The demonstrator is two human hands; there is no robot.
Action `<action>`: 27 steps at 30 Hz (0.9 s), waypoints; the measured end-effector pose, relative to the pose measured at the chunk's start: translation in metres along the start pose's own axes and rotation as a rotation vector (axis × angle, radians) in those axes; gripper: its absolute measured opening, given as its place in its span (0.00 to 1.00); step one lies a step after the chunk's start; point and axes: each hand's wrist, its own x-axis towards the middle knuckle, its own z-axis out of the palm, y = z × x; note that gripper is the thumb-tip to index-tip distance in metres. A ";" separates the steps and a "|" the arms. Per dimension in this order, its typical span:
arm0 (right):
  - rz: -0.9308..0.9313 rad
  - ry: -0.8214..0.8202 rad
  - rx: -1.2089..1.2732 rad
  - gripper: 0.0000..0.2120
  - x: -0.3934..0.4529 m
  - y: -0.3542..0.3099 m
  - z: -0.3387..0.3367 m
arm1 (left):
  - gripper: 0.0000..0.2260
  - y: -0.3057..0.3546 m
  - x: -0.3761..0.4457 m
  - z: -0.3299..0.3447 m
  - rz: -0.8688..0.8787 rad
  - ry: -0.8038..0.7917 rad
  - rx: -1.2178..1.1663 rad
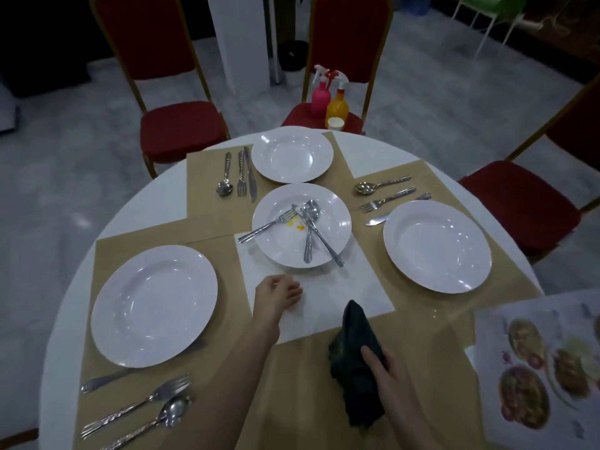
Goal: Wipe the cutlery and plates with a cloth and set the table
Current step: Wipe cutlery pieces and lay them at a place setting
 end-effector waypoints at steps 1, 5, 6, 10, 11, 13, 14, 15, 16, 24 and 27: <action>0.010 -0.009 0.005 0.11 0.003 0.000 -0.003 | 0.06 0.006 0.010 0.007 -0.006 0.017 -0.052; 0.017 -0.032 0.032 0.11 0.010 0.000 -0.017 | 0.06 0.018 0.038 0.028 -0.007 0.106 -0.149; 0.015 -0.041 0.037 0.11 0.012 -0.001 -0.019 | 0.06 0.017 0.042 0.031 -0.006 0.150 -0.152; 0.013 -0.053 0.031 0.13 0.018 -0.005 -0.027 | 0.08 0.011 0.041 0.038 0.039 0.203 -0.223; 0.012 -0.048 0.030 0.14 0.019 -0.006 -0.028 | 0.08 0.009 0.035 0.038 0.044 0.191 -0.249; 0.011 -0.031 0.030 0.13 0.020 -0.007 -0.030 | 0.09 0.002 0.023 0.038 0.038 0.177 -0.258; 0.011 -0.024 0.029 0.12 0.020 -0.009 -0.031 | 0.10 -0.002 0.015 0.037 0.034 0.174 -0.252; 0.011 -0.021 0.030 0.12 0.020 -0.010 -0.031 | 0.10 -0.007 0.005 0.037 0.032 0.174 -0.245; 0.011 -0.018 0.032 0.11 0.019 -0.012 -0.032 | 0.10 -0.013 -0.004 0.036 0.029 0.180 -0.236; -0.014 0.014 0.041 0.08 0.006 -0.017 -0.035 | 0.06 -0.029 -0.042 0.018 0.003 0.227 -0.163; -0.012 0.021 0.046 0.07 0.001 -0.018 -0.036 | 0.06 -0.030 -0.043 0.011 -0.040 0.226 -0.184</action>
